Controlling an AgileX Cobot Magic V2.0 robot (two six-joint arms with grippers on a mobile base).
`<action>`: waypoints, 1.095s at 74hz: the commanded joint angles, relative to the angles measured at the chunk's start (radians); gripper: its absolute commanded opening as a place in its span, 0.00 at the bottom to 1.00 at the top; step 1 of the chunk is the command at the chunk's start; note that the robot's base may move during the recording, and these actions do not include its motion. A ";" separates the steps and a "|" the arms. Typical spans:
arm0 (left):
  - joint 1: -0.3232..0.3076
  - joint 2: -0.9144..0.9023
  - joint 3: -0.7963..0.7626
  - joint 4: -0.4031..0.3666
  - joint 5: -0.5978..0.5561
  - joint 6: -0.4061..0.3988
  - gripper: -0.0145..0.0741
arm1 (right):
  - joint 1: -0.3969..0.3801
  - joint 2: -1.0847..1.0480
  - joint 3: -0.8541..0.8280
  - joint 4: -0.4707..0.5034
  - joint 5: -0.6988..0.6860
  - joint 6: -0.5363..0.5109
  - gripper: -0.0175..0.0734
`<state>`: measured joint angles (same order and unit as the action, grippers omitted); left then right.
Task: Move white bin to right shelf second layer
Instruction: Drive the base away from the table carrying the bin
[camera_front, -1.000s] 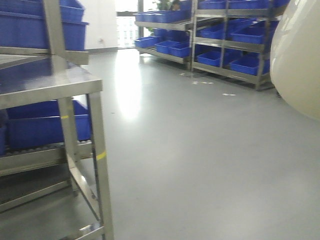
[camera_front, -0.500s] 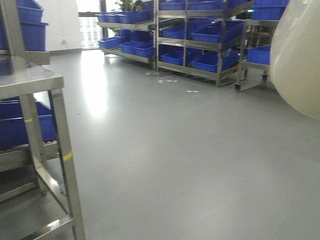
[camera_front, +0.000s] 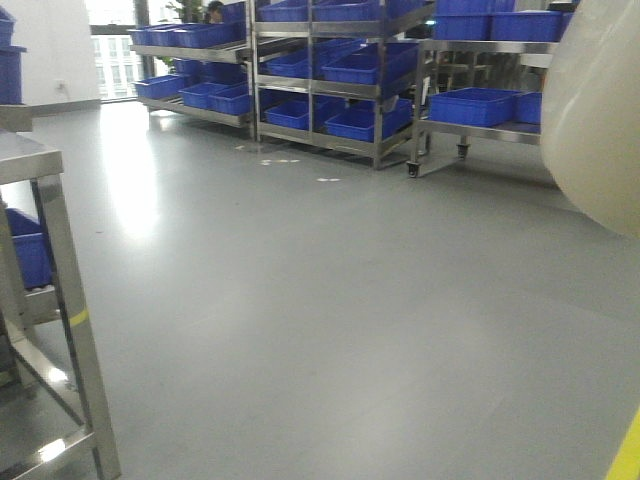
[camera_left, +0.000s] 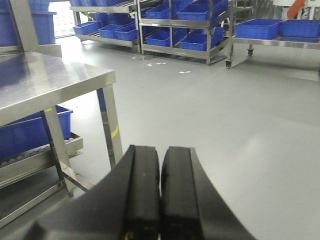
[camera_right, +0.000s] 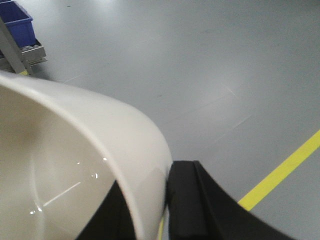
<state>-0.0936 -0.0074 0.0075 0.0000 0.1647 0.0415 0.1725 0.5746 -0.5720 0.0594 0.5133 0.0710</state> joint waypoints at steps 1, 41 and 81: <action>-0.005 -0.014 0.037 0.000 -0.087 -0.003 0.26 | -0.007 -0.001 -0.031 0.009 -0.104 0.001 0.25; -0.005 -0.014 0.037 0.000 -0.087 -0.003 0.26 | -0.007 -0.001 -0.031 0.009 -0.104 0.001 0.25; -0.005 -0.014 0.037 0.000 -0.087 -0.003 0.26 | -0.007 -0.001 -0.031 0.009 -0.104 0.001 0.25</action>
<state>-0.0936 -0.0074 0.0075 0.0000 0.1647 0.0415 0.1725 0.5746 -0.5720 0.0594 0.5133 0.0710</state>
